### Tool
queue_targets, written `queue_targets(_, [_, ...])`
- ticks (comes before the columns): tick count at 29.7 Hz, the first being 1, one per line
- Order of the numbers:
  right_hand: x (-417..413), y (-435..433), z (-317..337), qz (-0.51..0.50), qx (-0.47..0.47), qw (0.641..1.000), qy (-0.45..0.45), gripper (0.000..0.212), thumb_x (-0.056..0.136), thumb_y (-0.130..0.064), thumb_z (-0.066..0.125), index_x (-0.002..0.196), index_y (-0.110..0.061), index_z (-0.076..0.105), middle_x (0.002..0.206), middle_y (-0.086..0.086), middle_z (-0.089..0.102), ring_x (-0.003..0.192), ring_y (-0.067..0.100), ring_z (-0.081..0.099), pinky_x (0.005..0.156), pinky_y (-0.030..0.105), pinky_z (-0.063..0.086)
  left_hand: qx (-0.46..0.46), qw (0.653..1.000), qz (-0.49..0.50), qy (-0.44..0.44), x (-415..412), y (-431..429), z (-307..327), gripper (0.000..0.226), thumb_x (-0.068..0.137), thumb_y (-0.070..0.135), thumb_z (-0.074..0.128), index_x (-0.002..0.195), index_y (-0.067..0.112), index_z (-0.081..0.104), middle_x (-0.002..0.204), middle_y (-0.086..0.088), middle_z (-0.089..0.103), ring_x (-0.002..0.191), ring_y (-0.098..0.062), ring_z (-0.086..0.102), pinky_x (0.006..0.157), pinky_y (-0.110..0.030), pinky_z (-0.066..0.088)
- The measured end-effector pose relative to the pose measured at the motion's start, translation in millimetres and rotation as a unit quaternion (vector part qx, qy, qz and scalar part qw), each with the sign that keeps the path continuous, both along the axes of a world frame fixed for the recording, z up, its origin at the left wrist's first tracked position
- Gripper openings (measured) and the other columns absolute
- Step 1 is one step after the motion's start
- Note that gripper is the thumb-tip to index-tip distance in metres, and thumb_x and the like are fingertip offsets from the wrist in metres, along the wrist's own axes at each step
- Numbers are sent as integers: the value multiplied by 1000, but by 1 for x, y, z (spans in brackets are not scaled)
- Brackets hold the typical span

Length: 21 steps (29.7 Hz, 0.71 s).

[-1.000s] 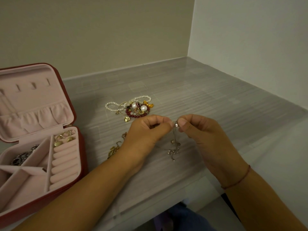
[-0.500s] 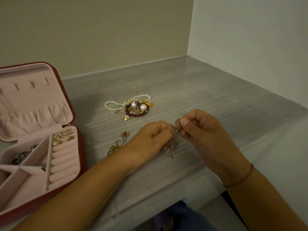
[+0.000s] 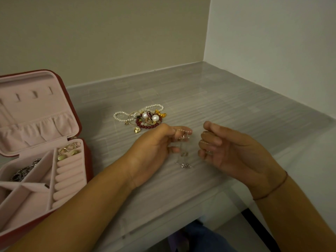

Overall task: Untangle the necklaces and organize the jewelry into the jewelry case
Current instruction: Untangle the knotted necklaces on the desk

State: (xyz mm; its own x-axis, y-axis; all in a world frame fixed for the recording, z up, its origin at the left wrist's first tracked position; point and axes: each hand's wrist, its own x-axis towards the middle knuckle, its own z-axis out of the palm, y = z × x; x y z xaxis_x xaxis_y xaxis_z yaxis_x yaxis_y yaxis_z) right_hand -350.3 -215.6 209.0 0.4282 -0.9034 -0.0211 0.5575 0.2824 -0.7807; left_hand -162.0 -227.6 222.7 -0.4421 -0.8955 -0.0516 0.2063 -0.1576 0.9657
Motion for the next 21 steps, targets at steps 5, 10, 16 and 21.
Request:
queue_targets(5, [7,6,4,-72,-72,971,215,24,74,-28,75,93,-13,74,48,-6,33,47,8,29,53,20,32,35,994,21,99,5,-5,4,24,78,26,48,57,20,60,96,-1,68,89,-12,58,79,-28,43])
queue_targets(10, [13,10,12,-86,-126,942,299,29,70,-29,68,94,-16,75,50,-5,45,51,12,27,53,23,26,33,995,13,90,3,-5,2,18,84,25,59,68,23,67,83,5,62,81,-8,56,75,-25,44])
queue_targets(16, [13,7,7,-73,-81,979,172,9,80,-18,64,80,-12,71,42,-12,37,43,5,29,53,19,33,81,985,-4,149,1,-4,4,19,83,26,52,71,16,63,55,3,50,62,-12,56,73,-26,51])
queue_targets(21, [-2,-3,7,-24,-22,998,46,26,56,-38,80,64,-21,62,89,-1,63,80,10,57,77,30,37,104,977,25,185,5,-7,5,31,85,31,51,58,16,55,45,3,36,54,-15,53,84,-34,46])
